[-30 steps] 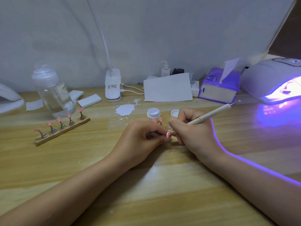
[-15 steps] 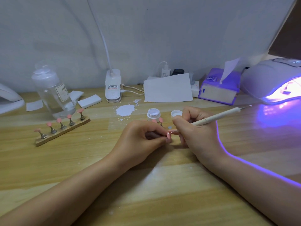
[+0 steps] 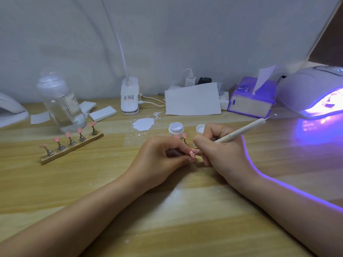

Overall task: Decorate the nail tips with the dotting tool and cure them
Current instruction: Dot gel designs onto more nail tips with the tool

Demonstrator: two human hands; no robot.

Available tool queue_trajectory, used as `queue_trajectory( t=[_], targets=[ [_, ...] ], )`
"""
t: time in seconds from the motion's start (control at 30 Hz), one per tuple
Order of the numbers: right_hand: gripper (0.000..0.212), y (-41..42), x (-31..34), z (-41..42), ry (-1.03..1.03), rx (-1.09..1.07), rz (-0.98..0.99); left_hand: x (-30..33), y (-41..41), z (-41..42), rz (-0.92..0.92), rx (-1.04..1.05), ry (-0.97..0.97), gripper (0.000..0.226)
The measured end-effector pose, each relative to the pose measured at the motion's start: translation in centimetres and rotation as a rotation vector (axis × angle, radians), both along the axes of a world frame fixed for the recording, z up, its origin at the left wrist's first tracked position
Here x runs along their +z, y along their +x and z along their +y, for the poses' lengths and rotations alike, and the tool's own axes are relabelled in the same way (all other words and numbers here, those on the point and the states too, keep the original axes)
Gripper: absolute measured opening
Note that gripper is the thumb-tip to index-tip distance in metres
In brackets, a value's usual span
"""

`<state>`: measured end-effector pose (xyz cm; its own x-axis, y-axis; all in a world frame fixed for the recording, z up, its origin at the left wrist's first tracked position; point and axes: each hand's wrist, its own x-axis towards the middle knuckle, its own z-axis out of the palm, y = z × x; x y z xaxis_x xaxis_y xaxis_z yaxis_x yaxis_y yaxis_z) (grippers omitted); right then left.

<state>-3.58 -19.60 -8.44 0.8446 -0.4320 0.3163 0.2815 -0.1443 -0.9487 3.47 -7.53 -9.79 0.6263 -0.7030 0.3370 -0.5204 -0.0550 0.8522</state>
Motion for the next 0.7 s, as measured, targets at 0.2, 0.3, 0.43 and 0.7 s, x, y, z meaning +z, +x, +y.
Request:
queue_trajectory(
  t=[0.2, 0.3, 0.43, 0.7],
  targets=[
    [0.039, 0.14, -0.03, 0.01, -0.011, -0.002, 0.014, 0.11, -0.09, -0.02, -0.018, 0.010, 0.010, 0.018],
    [0.042, 0.16, -0.04, 0.08, -0.016, 0.003, 0.011, 0.12, -0.08, 0.00, -0.013, 0.014, 0.016, 0.018],
    [0.042, 0.15, 0.01, 0.17, -0.035, -0.010, 0.018, 0.12, -0.06, 0.01, -0.001, 0.017, 0.027, 0.018],
    [0.042, 0.17, 0.07, 0.26, -0.027, -0.021, 0.024, 0.11, -0.08, -0.06, -0.001, 0.013, 0.035, 0.016]
  ],
)
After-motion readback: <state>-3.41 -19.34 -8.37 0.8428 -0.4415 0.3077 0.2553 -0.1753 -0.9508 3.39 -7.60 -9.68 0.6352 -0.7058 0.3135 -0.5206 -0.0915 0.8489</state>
